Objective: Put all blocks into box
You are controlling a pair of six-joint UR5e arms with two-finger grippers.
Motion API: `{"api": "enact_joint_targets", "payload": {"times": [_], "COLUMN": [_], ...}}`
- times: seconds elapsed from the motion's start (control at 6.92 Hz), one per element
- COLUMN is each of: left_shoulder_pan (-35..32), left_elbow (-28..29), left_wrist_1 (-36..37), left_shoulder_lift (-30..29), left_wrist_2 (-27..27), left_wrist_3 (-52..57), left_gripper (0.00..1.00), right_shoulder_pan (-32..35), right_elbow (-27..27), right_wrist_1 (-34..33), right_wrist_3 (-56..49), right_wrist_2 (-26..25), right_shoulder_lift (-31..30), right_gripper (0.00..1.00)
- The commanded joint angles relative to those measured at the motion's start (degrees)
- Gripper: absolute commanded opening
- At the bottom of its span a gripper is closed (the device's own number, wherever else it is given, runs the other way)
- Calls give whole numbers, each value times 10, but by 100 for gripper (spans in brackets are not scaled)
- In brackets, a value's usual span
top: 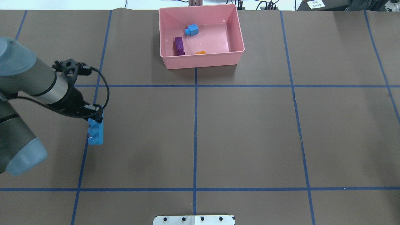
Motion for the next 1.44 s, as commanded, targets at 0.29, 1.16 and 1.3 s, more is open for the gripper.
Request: {"api": "enact_joint_targets", "payload": {"times": [0.29, 1.16, 1.3], "left_shoulder_pan": [-76, -65, -65], "left_elbow": [331, 635, 645], "left_wrist_1": [4, -297, -310], "left_shoulder_lift": [-370, -470, -471], "left_wrist_2": [5, 136, 137], "left_wrist_3": [-72, -177, -176], "left_gripper": [0, 0, 6], "right_shoulder_pan": [25, 24, 24], "right_elbow": [-74, -255, -258], "right_wrist_1": [3, 167, 167], "right_wrist_3": [-237, -265, -257], "right_wrist_2": [-5, 26, 46], "right_shoulder_lift": [-59, -71, -71], "right_gripper": [100, 100, 100]}}
